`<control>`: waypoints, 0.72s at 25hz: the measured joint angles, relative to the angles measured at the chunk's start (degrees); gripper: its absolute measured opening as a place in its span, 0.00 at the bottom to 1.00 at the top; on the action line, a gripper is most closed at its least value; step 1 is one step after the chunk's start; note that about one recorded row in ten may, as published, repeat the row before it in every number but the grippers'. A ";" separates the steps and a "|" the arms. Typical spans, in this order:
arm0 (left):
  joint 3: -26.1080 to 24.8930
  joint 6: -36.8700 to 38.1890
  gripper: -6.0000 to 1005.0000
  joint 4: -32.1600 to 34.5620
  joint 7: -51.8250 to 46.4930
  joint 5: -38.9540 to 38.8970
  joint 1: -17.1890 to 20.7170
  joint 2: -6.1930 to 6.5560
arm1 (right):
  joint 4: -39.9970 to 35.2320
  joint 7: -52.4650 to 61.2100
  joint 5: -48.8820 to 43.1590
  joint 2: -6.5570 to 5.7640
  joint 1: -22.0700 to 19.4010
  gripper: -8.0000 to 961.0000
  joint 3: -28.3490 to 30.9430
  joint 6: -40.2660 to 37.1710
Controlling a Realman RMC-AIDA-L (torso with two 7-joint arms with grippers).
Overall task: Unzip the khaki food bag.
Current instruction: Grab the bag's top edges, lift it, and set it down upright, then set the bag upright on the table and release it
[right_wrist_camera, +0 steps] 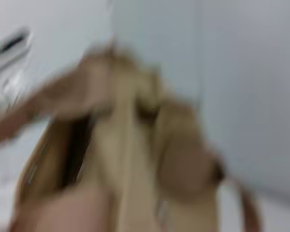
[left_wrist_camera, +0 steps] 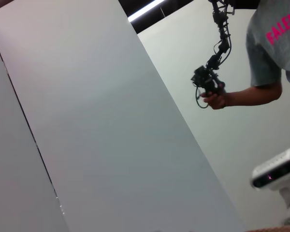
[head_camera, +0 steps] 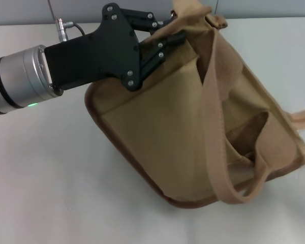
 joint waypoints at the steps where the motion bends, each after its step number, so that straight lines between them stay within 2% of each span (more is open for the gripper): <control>1: 0.20 0.00 0.12 0.00 0.01 0.00 0.00 0.01 | 0.00 0.00 0.00 0.00 0.00 0.03 0.00 0.00; 7: 0.58 0.18 0.13 0.09 0.03 0.00 0.14 0.11 | 0.68 0.52 7.32 -1.57 0.51 0.10 2.55 0.72; 9: 0.61 0.26 0.13 0.15 0.03 0.00 0.13 0.16 | 0.57 0.73 7.34 -1.89 2.07 0.18 1.92 1.51; 12: 0.63 0.33 0.13 0.17 0.03 0.04 -0.04 0.20 | 0.52 0.73 6.25 -1.86 3.37 0.31 0.19 1.58; 14: 0.63 0.34 0.13 0.18 0.03 0.17 -0.19 0.21 | 0.03 0.52 3.11 -1.35 5.08 0.36 -4.05 1.59; 18: 0.63 0.36 0.13 0.18 0.03 0.21 -0.31 0.20 | -1.32 0.32 -0.42 -0.89 6.21 0.47 -7.84 1.59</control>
